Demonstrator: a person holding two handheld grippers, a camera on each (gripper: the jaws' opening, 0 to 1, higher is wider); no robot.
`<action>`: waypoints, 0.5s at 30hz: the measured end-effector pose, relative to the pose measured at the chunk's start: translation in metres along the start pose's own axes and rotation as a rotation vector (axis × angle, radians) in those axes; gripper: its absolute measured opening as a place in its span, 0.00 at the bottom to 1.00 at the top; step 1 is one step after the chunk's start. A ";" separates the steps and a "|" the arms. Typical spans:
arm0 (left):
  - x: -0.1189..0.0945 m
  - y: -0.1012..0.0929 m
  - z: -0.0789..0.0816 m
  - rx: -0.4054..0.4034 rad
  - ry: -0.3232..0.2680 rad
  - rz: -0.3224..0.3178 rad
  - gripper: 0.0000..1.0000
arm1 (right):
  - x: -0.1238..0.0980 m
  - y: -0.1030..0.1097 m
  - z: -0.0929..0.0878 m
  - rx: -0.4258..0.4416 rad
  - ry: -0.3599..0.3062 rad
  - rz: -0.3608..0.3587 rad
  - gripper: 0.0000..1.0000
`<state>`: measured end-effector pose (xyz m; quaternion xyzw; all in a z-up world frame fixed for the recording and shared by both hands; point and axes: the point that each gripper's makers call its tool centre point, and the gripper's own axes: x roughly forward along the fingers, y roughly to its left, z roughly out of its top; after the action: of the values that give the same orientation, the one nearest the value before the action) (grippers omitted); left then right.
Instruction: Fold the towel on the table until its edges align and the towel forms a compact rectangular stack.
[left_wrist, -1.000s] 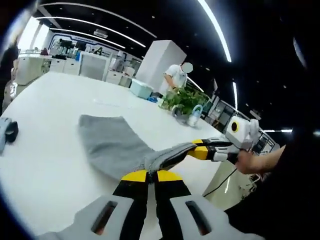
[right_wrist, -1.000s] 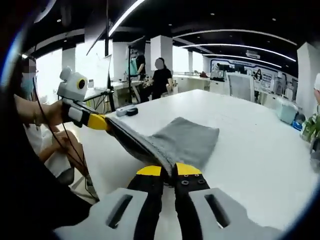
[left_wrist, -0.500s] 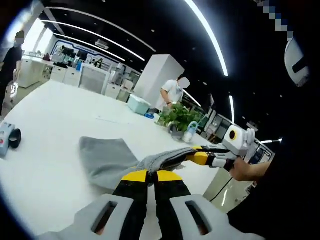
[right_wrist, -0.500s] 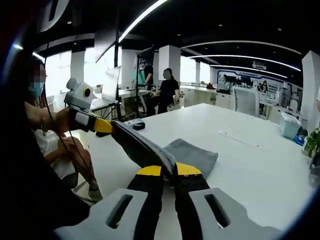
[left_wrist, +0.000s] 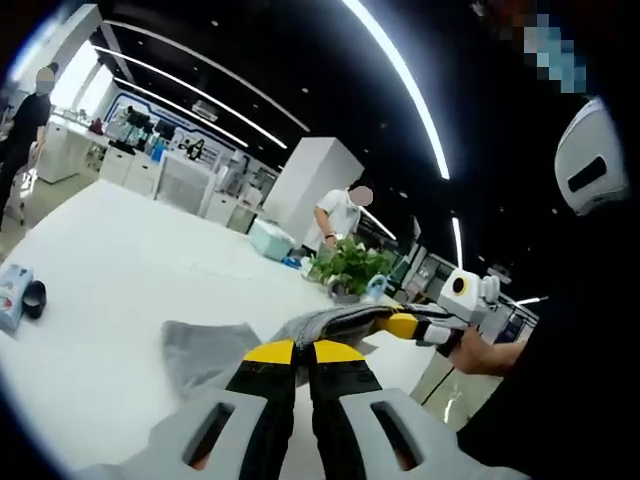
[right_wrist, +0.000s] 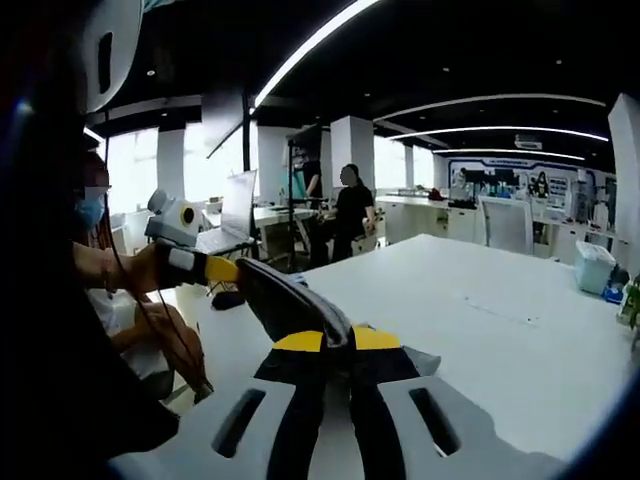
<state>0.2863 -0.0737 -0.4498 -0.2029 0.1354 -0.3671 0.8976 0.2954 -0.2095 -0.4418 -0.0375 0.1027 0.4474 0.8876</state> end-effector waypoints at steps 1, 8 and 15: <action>-0.001 -0.001 0.002 0.004 -0.003 -0.005 0.04 | -0.001 0.000 0.002 0.001 -0.004 0.005 0.05; -0.004 -0.008 0.013 0.006 -0.021 -0.028 0.04 | -0.004 0.004 0.011 0.023 -0.017 0.051 0.05; -0.003 -0.002 -0.006 0.046 0.092 -0.022 0.04 | 0.001 0.003 -0.009 0.095 0.055 0.136 0.05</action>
<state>0.2809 -0.0746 -0.4544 -0.1666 0.1660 -0.3888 0.8908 0.2924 -0.2078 -0.4504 -0.0008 0.1503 0.5000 0.8529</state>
